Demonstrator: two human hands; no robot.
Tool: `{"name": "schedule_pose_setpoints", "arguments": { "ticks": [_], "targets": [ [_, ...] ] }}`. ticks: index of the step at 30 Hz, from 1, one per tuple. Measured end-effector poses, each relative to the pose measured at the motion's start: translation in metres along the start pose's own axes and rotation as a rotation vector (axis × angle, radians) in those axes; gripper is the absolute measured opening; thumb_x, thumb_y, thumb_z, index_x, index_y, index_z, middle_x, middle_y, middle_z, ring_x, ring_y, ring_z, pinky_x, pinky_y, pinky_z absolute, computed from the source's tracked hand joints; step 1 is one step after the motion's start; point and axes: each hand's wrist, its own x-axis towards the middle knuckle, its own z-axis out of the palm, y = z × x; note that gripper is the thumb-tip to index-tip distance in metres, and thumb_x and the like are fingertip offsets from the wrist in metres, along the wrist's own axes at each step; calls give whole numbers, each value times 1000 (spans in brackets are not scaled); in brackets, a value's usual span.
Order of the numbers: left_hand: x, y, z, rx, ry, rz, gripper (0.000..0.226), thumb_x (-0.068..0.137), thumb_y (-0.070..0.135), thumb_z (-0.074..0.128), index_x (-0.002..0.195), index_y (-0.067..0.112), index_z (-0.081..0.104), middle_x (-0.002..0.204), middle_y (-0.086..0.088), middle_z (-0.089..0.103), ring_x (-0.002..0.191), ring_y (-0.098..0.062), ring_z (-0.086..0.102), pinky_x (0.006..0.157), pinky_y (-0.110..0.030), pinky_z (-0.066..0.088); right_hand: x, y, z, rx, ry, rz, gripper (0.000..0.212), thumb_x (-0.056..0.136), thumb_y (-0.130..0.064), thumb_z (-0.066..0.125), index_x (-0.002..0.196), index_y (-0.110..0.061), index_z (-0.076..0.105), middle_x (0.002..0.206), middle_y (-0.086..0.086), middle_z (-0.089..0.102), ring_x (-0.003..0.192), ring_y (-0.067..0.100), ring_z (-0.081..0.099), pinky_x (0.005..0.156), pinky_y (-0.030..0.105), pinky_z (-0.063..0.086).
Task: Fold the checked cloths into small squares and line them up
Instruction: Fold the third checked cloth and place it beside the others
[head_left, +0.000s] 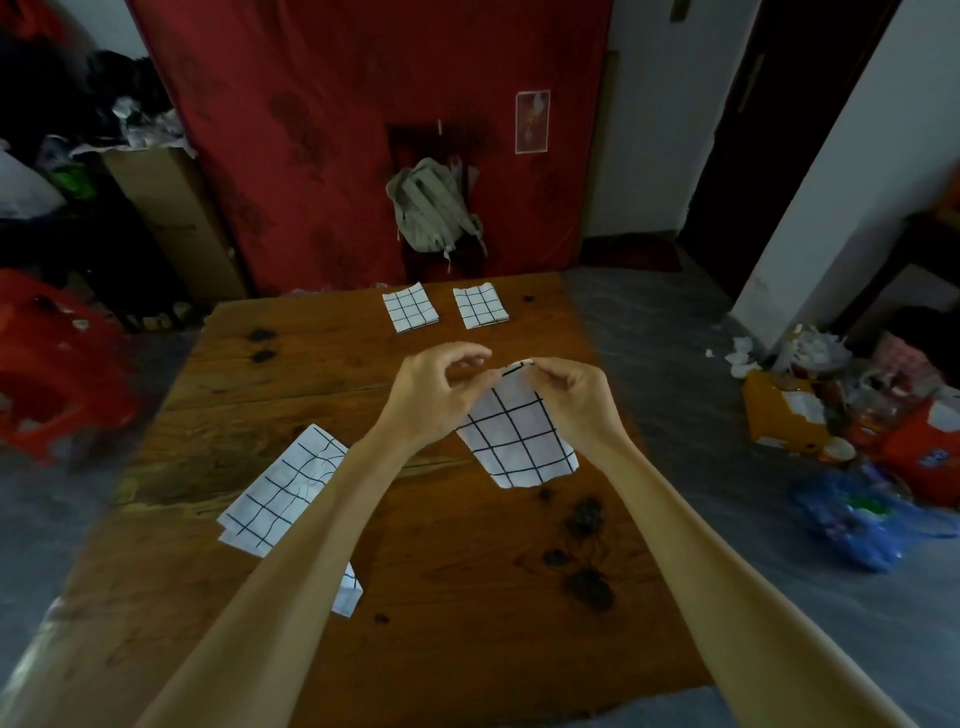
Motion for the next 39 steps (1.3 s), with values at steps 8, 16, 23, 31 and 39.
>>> {"name": "schedule_pose_setpoints", "arguments": {
  "ticks": [8,16,23,31,39],
  "targets": [
    [0,5,16,34,-94,3,15,90,28,64,87,16,72,66,14,59,57,5,52,51,-11,37,-3,-1,6,-91,-61,-61,13,93,-19,62,99,-26,70,90,-16,70,84,-3,64,74,12,50],
    [-3,-1,16,-78,-4,-8,9,87,21,68,94,18,73,86,11,70,78,2,64,67,-13,49,-6,8,4,-147,-46,-76,15,92,-22,63,104,-24,72,88,-19,69,81,-4,65,70,14,51],
    [1,0,16,-30,72,55,8,89,16,65,86,20,71,81,13,68,76,0,62,65,-10,44,-4,1,10,-212,-118,-108,9,93,-25,63,92,-25,72,66,-19,62,56,-1,53,52,13,38],
    [-2,-11,17,17,224,57,7,92,19,62,91,14,67,80,10,64,67,0,58,57,-11,45,-12,25,4,-165,-84,72,17,94,-27,60,105,-23,72,94,-19,69,83,-7,63,68,12,50],
    [4,-20,5,25,313,19,7,91,17,62,91,12,68,74,12,62,64,0,57,57,-11,43,-17,46,-9,-238,-64,115,16,94,-29,58,103,-26,71,93,-19,69,85,-5,64,72,15,53]
  ]
}}
